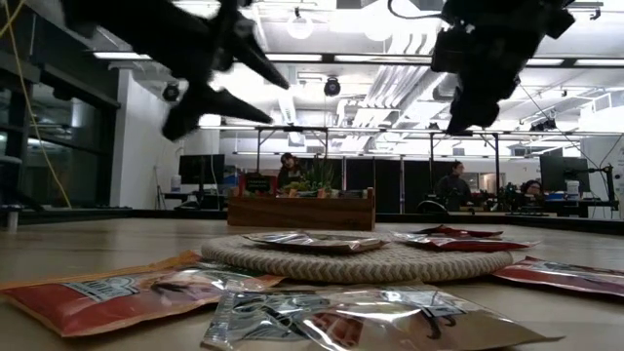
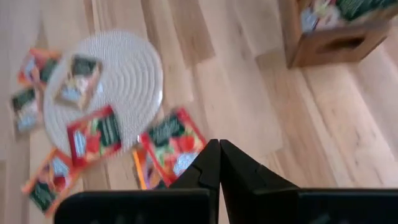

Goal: Pick & Place Tea
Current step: Put the red tea bag into the left section of the wooden organizer

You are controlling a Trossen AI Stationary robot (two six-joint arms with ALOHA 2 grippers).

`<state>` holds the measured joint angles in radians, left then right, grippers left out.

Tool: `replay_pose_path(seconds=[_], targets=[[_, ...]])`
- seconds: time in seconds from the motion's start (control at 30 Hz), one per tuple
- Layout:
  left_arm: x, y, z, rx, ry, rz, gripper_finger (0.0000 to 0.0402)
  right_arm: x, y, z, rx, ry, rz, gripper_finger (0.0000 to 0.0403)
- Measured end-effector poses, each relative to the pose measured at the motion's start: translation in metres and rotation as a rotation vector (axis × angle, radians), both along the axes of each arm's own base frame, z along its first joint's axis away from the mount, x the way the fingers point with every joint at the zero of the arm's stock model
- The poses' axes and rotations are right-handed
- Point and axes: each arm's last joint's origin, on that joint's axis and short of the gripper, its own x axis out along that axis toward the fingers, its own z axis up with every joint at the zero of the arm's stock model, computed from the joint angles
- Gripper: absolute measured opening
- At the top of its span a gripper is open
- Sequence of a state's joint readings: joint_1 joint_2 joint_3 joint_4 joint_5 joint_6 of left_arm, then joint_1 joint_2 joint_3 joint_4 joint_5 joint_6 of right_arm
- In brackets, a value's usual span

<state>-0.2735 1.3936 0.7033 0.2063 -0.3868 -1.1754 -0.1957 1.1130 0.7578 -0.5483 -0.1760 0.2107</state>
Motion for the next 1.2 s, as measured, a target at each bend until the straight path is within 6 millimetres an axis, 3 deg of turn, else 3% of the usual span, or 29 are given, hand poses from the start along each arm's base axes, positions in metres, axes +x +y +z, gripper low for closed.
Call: replay_pose_path(seconds=[0.2,0.3,0.43,0.63,0.9,1.1,1.2], targets=[[0.026,0.004,-0.022,-0.134,-0.065,-0.044,0.0188,0.003,0.021,-0.001,-0.005,0.017,-0.040,0.0001],[0.035,0.008,-0.028,-0.154,-0.096,-0.065,0.0188,0.005,0.033,-0.013,0.029,0.013,-0.057,0.0001],[0.052,0.010,-0.028,-0.157,-0.095,-0.138,0.0188,0.008,0.048,-0.037,0.068,0.037,-0.095,0.0001],[0.086,0.009,-0.019,-0.159,-0.125,-0.254,0.0188,0.016,0.056,-0.055,0.078,0.095,-0.111,0.0000],[0.129,0.015,-0.022,-0.203,0.055,-0.301,0.0188,0.024,0.060,-0.074,0.102,0.179,-0.035,0.0000],[0.139,0.015,-0.009,-0.143,0.110,-0.274,0.0188,0.028,0.061,-0.083,0.084,0.207,0.018,0.0000],[0.137,0.017,-0.013,-0.114,0.161,-0.219,0.0188,0.032,0.062,-0.088,0.084,0.202,0.045,0.0000]])
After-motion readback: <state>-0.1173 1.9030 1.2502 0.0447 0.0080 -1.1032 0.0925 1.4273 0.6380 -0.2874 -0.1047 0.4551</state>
